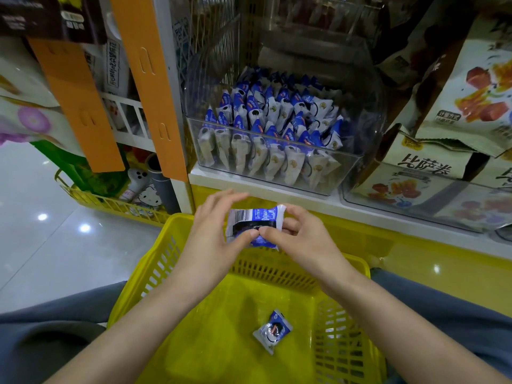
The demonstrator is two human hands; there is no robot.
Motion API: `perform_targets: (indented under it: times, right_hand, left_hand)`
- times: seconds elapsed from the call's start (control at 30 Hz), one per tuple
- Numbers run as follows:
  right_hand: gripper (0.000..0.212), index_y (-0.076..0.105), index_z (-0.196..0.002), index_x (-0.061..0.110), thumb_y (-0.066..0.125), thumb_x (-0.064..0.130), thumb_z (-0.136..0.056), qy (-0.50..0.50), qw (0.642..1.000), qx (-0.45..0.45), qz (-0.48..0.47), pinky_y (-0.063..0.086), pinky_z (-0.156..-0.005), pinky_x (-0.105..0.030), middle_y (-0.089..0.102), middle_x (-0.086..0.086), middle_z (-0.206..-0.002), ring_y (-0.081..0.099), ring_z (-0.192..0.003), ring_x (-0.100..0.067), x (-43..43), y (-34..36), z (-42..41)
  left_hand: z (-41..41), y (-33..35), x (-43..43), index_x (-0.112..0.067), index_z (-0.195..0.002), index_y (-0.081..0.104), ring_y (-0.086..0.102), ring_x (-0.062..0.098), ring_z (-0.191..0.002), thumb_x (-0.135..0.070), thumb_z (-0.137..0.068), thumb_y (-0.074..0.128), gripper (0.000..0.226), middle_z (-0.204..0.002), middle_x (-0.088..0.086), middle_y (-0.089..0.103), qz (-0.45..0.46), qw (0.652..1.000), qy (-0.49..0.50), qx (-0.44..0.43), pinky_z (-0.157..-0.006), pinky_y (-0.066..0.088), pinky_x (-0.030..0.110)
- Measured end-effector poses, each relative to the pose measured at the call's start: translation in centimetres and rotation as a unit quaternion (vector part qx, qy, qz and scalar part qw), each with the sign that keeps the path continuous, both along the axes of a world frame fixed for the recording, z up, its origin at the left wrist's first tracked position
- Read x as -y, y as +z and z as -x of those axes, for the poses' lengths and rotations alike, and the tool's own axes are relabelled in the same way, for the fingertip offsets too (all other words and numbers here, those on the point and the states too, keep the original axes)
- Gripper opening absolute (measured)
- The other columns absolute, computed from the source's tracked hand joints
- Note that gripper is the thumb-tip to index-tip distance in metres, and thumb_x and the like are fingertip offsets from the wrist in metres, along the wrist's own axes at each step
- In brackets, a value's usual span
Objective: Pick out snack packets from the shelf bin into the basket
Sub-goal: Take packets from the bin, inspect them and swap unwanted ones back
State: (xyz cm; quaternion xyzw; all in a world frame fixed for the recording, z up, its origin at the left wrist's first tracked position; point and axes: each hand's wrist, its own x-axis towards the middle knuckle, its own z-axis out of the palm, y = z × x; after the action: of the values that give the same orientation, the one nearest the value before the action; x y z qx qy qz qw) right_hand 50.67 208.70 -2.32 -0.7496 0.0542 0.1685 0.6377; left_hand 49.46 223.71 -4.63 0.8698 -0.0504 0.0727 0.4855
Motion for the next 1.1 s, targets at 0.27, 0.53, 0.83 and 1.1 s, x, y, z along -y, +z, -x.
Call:
perform_targets:
  times: [0.27,0.53,0.83,1.1]
  right_hand:
    - [0.023,0.062,-0.101,0.021,0.065,0.008,-0.082,0.043,0.993,0.110,-0.012,0.052,-0.084,-0.021,0.070,-0.001,-0.099,0.065,-0.092,-0.007,0.2,0.4,0.6]
    - [0.030,0.061,-0.108,0.028,0.067,0.014,-0.082,0.059,0.983,0.162,0.064,0.052,-0.089,-0.029,0.067,0.012,-0.103,0.064,-0.094,-0.006,-0.5,-0.6,1.1]
    - [0.057,0.044,-0.120,0.039,0.075,0.025,-0.074,0.046,0.971,0.204,0.117,0.053,-0.077,-0.022,0.059,0.016,-0.104,0.061,-0.085,-0.003,-0.4,-1.3,1.3]
    - [0.078,0.036,-0.132,0.028,0.071,0.049,-0.066,0.096,0.924,0.236,0.284,0.048,-0.086,-0.033,0.048,0.009,-0.117,0.054,-0.106,-0.009,-0.1,-2.1,1.4]
  left_hand:
    - [0.3,0.4,-0.5,-0.037,-0.120,0.049,0.055,0.002,-0.091,-0.037,-0.091,0.048,0.029,-0.104,-0.015,0.057,-0.082,0.993,-0.062,0.055,-0.076,0.050,0.027]
    - [0.8,0.9,-0.1,-0.012,-0.102,0.052,0.056,0.021,-0.064,-0.029,-0.093,0.044,0.021,-0.075,-0.001,0.059,-0.171,0.980,-0.029,0.094,-0.057,0.047,0.041]
    - [0.4,0.9,0.6,-0.020,-0.095,0.065,0.063,0.020,-0.092,-0.048,-0.088,0.038,0.039,-0.093,0.004,0.069,0.204,0.972,-0.029,-0.115,-0.081,0.052,0.035]
    - [0.3,0.3,1.5,-0.018,-0.094,0.058,0.065,0.004,-0.073,-0.013,-0.089,0.056,0.007,-0.086,0.002,0.069,0.231,0.962,-0.022,-0.143,-0.067,0.052,0.025]
